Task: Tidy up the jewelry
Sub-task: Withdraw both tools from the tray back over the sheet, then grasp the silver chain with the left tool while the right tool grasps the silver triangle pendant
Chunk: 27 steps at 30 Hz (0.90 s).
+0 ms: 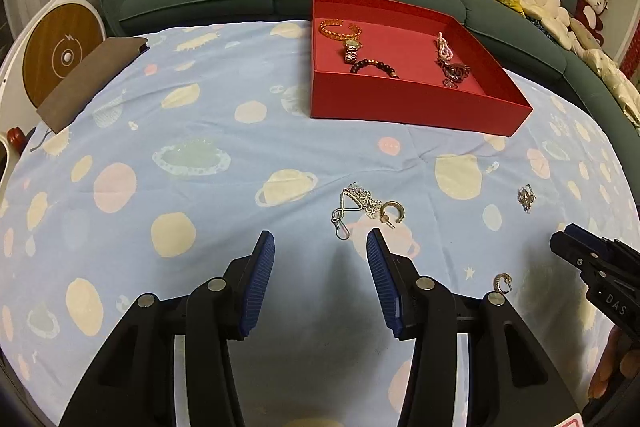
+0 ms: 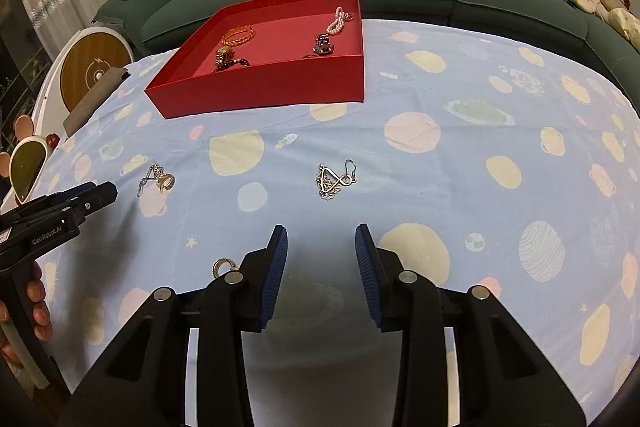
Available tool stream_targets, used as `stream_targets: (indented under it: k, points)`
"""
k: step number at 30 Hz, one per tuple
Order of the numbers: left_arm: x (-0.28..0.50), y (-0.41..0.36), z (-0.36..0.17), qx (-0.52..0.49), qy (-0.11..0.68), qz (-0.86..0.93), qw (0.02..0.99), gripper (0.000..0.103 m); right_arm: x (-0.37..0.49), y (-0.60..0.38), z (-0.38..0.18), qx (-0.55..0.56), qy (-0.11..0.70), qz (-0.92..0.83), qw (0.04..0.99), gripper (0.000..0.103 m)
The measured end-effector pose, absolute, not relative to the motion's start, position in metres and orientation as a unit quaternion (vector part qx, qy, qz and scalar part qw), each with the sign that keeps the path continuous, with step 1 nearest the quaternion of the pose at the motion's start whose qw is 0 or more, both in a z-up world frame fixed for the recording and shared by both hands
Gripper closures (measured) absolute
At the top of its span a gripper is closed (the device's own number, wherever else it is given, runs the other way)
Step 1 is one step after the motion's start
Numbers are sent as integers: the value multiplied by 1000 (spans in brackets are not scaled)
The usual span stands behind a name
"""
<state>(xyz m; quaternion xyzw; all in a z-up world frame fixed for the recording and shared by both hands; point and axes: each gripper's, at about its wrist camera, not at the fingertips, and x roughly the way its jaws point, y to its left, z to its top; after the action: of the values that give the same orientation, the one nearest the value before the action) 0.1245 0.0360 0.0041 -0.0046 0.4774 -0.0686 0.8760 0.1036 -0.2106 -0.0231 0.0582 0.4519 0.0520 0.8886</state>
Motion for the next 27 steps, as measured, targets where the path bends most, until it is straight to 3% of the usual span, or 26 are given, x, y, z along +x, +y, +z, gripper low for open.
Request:
stream_targets:
  k: [4,27]
  points:
    - [127,32,3,-1,475,-70,877,50,107,-210,-25,57,453,53,888,69]
    - [128,15,-5,10,485,-87,870,50,89,-163,-38,19,465,135,875,69]
